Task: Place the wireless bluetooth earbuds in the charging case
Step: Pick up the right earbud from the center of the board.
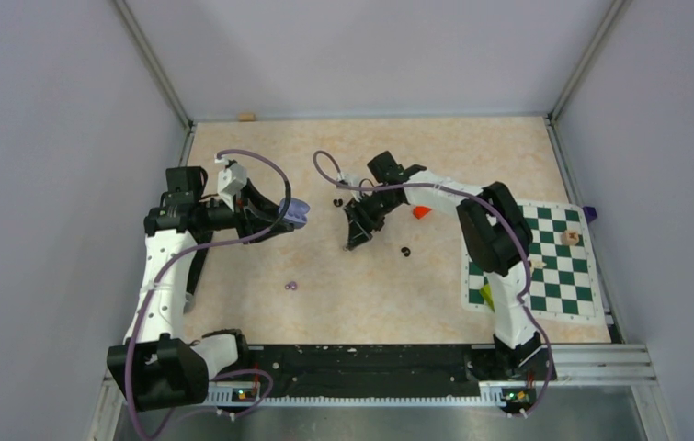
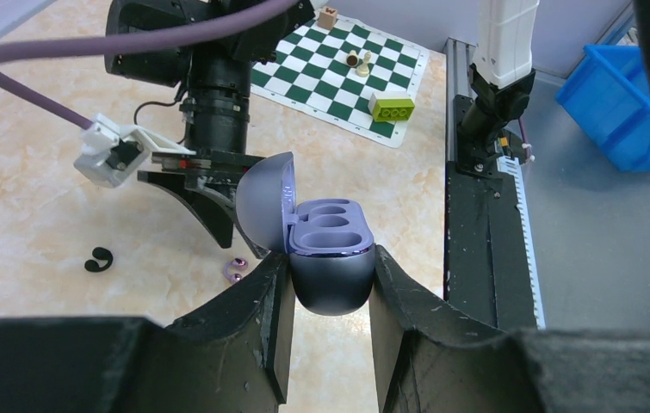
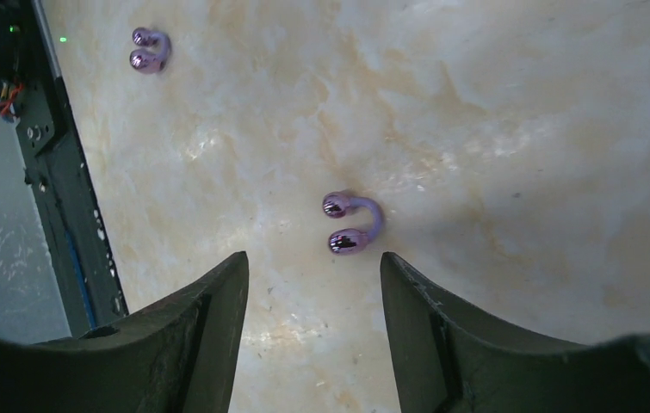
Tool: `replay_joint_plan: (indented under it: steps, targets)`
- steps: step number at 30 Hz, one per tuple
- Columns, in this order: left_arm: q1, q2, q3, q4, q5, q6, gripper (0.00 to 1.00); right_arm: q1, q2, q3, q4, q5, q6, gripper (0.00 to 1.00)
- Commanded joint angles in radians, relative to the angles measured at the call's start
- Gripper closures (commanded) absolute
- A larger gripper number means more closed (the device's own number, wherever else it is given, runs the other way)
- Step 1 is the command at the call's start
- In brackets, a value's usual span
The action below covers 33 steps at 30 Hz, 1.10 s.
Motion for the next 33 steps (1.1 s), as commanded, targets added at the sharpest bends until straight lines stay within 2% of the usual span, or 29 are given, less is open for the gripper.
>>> replay_joint_plan:
  steps: [1, 12, 33]
  targets:
    - [0.004, 0.007, 0.000, 0.002, 0.037, 0.015, 1.00, -0.031, 0.003, 0.016, 0.132, 0.028, 0.108, 0.44]
    - [0.004, 0.016, 0.000, 0.002, 0.037, 0.017, 1.00, -0.031, 0.061, 0.012, 0.193, 0.173, 0.187, 0.61]
    - [0.004, 0.011, 0.000, 0.001, 0.038, 0.019, 1.00, 0.000, 0.106, 0.030, 0.077, 0.141, 0.087, 0.64]
